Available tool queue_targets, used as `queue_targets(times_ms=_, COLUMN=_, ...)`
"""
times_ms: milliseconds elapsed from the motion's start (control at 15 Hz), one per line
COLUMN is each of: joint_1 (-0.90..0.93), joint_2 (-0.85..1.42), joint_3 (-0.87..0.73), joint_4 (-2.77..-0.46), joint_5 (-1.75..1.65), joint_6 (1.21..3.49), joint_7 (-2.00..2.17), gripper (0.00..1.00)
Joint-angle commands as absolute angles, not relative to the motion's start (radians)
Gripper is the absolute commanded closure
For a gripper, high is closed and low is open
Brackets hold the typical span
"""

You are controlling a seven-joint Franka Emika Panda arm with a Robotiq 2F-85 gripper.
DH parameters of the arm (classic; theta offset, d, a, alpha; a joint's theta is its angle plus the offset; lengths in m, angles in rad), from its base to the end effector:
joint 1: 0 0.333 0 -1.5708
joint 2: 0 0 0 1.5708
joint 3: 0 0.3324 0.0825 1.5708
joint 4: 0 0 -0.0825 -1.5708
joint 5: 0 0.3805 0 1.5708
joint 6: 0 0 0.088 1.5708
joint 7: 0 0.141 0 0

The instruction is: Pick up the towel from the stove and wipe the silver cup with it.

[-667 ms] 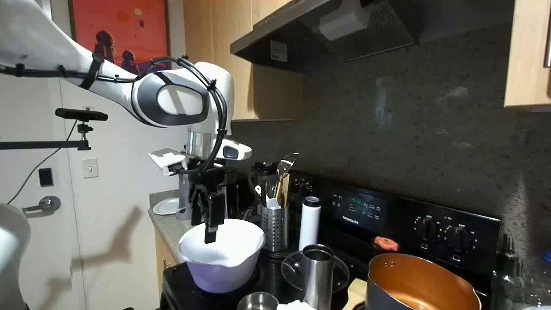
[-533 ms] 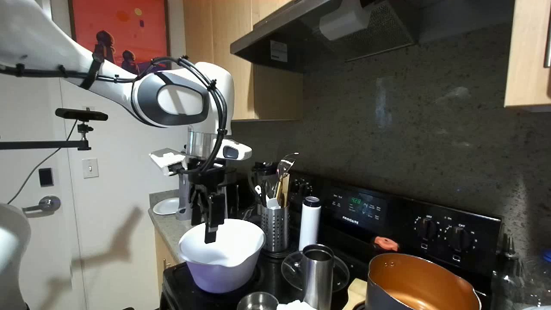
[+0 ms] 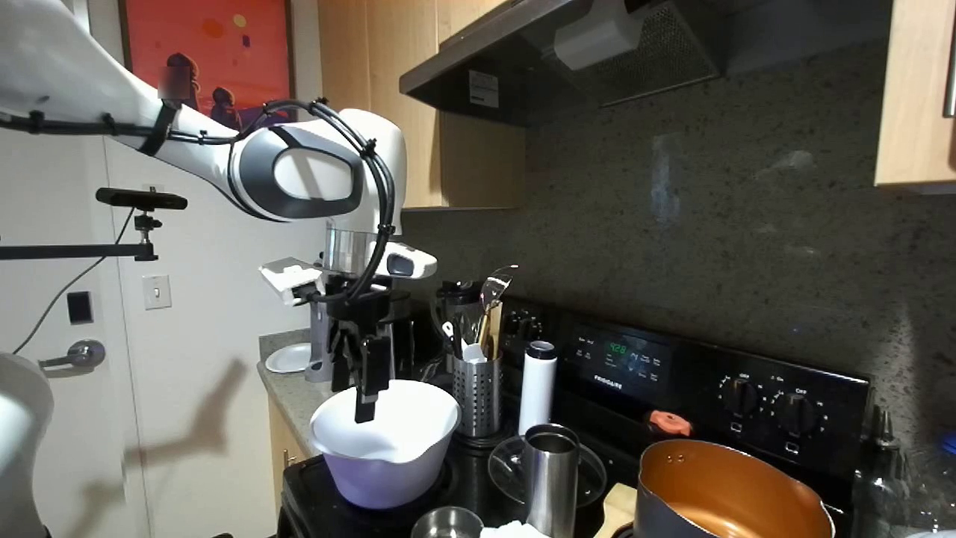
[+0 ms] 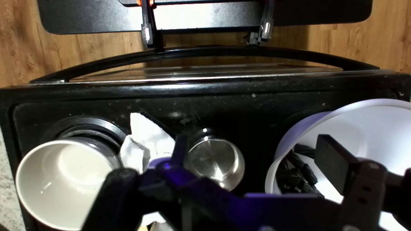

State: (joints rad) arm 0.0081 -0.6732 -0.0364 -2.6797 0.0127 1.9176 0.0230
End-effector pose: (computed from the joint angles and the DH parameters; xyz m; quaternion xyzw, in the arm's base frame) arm 0.3121 -0.0068 0.4102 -0.9986 0.0236 0.0446 0.0171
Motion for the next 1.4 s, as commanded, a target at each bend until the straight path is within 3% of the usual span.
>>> queue_targets(times_ms=0, joint_1=-0.006, joint_2=-0.604, joint_3=-0.024, joint_4=-2.664, joint_5=0.007, joint_6=2.005, joint_7=0.021, gripper=0.0)
queue_targets(times_ms=1333, joint_1=-0.094, joint_2=0.147, joint_3=-0.125, joint_4=-2.488, joint_5=-0.063, joint_6=2.812, joint_7=0.181, gripper=0.0)
